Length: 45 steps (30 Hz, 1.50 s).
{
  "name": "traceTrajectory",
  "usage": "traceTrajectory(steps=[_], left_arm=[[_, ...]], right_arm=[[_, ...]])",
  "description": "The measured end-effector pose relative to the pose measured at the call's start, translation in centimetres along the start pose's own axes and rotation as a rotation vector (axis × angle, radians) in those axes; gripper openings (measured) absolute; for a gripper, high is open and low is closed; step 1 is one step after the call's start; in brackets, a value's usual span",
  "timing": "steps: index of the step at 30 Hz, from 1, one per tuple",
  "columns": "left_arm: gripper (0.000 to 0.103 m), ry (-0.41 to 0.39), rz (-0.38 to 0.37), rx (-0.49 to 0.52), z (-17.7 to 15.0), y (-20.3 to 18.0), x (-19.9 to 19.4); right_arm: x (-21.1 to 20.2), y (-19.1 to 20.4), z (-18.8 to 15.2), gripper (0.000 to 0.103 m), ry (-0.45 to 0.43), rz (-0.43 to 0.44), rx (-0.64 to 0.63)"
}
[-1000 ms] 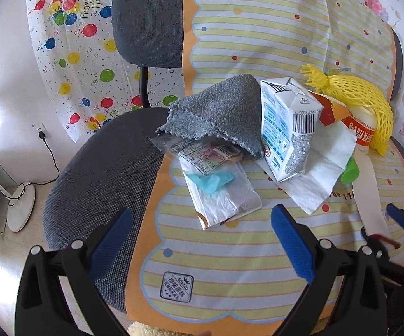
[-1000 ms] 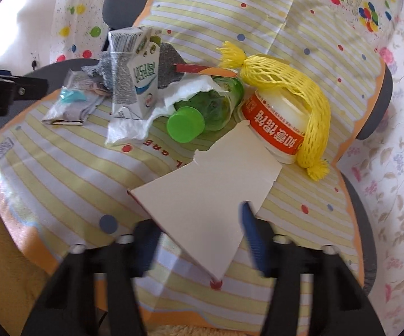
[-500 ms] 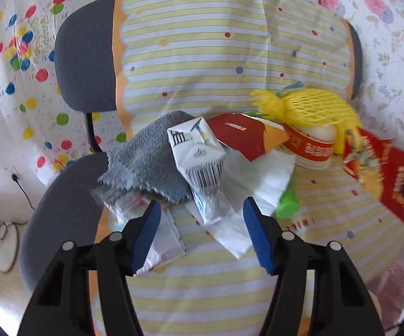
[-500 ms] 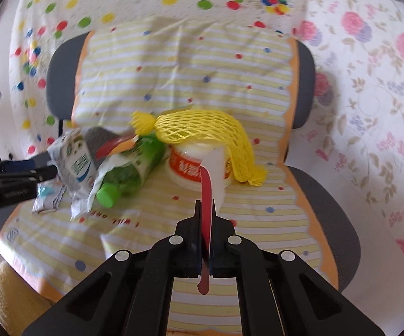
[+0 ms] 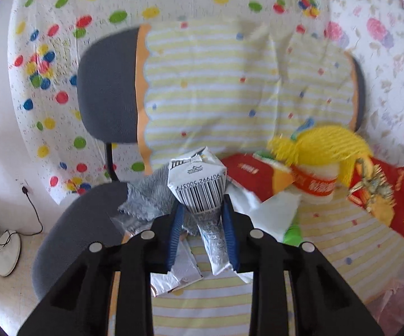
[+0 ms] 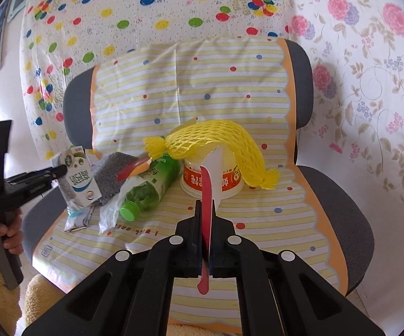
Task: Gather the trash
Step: 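Carry the card and carton to the pink bin and open both tools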
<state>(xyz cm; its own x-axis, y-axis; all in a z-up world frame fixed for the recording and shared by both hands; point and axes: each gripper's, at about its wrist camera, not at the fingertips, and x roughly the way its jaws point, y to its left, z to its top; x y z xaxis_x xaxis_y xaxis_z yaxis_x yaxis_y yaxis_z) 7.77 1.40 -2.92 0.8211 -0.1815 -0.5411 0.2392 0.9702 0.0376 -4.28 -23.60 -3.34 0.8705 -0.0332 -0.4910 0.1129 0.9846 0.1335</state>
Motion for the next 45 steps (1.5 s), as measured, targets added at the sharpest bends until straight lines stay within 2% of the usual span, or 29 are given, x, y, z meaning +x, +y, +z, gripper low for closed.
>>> traceTrajectory(steps=[6,8,9,11,13,14,20,22,25,28,30,31,32,33,37,41,45], left_arm=[[0.026,-0.149,-0.094,0.121,1.5,-4.2,-6.9],[0.026,-0.170,-0.122,0.146,1.5,-5.9,-7.7],[0.026,-0.174,-0.127,0.159,1.3,-6.6,-7.7],[0.026,-0.150,-0.135,0.157,1.0,-7.4,-7.2],[0.026,-0.126,-0.153,0.140,0.7,-7.8,-6.7],[0.026,-0.114,-0.154,0.137,0.4,-7.8,-6.4],[0.026,-0.113,-0.112,0.100,0.1,-6.1,-6.5],[0.026,-0.109,-0.098,0.078,0.3,-5.3,-6.1],[0.026,-0.094,-0.071,0.058,0.3,-4.4,-5.2],[0.026,-0.083,-0.059,0.047,0.1,-3.7,-4.5],[0.026,-0.082,-0.048,0.044,0.0,-3.3,-4.0],[0.026,-0.079,-0.046,0.041,-0.1,-3.0,-3.8],[0.026,-0.071,-0.043,0.034,-0.1,-2.7,-3.4],[0.026,-0.065,-0.041,0.027,-0.2,-2.3,-3.0],[0.026,-0.036,-0.030,0.000,-0.6,-0.9,-1.5],[0.026,-0.038,-0.038,0.000,-0.6,-0.2,-1.6],[0.026,-0.101,-0.105,0.026,0.7,-1.2,-3.7]], right_arm=[[-4.6,-1.1,-0.3,0.003,-0.038,-0.005,0.010],[-5.6,-1.8,-0.5,0.003,-0.012,-0.001,0.018],[-5.2,-1.9,-0.7,0.003,0.048,0.011,0.011],[-3.8,-2.6,-1.4,0.003,0.141,0.085,0.060],[-2.8,-2.2,-1.8,0.003,0.179,0.105,0.043],[-2.8,-1.7,-1.7,0.003,0.173,0.125,0.026],[-3.9,1.3,0.6,0.003,0.109,0.371,-0.006],[-3.6,2.0,1.4,0.003,0.060,0.409,-0.015],[-2.1,2.4,3.6,0.003,-0.065,0.243,-0.054],[0.2,1.9,6.3,0.002,-0.140,0.141,-0.056],[1.8,1.5,7.5,0.002,-0.141,0.149,-0.051],[2.6,1.4,7.8,0.002,-0.115,0.206,-0.036],[3.6,1.4,7.9,0.002,-0.053,0.322,-0.012],[4.1,1.6,7.7,0.002,-0.024,0.373,0.006],[5.1,4.2,6.2,0.002,0.038,0.470,-0.051],[2.6,5.2,6.0,0.002,-0.041,0.441,-0.074],[-2.0,3.9,6.4,0.003,-0.118,0.354,-0.069]])
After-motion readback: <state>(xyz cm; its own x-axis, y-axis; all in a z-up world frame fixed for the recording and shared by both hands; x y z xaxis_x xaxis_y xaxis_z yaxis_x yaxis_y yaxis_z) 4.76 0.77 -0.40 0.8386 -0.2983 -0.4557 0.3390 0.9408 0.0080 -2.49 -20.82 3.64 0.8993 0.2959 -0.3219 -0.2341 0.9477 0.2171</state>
